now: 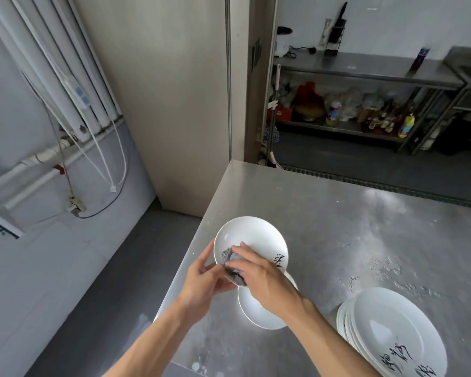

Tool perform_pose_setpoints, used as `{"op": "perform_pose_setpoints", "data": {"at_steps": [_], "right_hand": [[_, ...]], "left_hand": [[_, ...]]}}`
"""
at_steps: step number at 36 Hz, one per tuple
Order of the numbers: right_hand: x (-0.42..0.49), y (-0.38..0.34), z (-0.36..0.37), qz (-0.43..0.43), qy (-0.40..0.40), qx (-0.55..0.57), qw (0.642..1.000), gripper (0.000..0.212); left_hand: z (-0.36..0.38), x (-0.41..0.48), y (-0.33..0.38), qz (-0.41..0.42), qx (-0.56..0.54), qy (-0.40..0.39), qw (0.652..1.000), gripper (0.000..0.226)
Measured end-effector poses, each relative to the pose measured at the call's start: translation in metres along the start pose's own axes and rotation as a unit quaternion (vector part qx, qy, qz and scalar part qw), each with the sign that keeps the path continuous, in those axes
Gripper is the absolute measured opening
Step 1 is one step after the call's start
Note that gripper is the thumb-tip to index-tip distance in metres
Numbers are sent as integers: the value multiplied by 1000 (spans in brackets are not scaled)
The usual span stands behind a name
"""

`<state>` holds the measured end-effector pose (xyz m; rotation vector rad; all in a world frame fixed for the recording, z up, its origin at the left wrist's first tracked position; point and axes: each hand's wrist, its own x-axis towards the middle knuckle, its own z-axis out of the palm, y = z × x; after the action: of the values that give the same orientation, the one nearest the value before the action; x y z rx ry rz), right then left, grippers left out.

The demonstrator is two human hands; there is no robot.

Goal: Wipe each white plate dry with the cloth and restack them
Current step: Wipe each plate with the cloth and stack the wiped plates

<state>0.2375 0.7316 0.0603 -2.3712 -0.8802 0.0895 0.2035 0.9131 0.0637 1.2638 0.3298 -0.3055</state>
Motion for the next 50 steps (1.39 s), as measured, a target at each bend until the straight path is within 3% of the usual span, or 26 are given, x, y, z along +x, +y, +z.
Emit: {"op": "perform_pose_setpoints", "data": {"at_steps": [4,8,14,19,26,32,37,42,46,50], "right_hand": [[-8,2,-8,32,-21,-21,999,60],[-12,9,-13,63,3,-43,997,59],[-8,15,-25,128,65,-67,987,63],[4,9,-23,158,80,-29,984,62],[27,-24,-13,78,61,18,995,44],[20,-42,-6,-8,5,51,999,34],[12,-41,-7,-18,-40,48,998,29],[5,-33,-15,10,-26,-3,1000,29],[6,-28,-24,13,54,-111,992,23],[12,-21,-33,96,76,-157,980,20]], "left_hand": [[-5,-2,-1,-1,-6,11,1000,78],[-9,-4,-5,-10,1,25,1000,86],[-5,-19,-1,-6,4,-5,1000,79],[3,-31,4,4,38,-15,999,81],[5,-42,12,14,67,-18,997,84],[-7,-43,14,12,22,39,999,81],[-22,-41,18,17,-6,79,997,89],[-29,-40,22,23,-31,95,995,86],[-29,-40,24,21,-28,91,995,82],[-24,-44,28,21,-19,57,998,81]]}}
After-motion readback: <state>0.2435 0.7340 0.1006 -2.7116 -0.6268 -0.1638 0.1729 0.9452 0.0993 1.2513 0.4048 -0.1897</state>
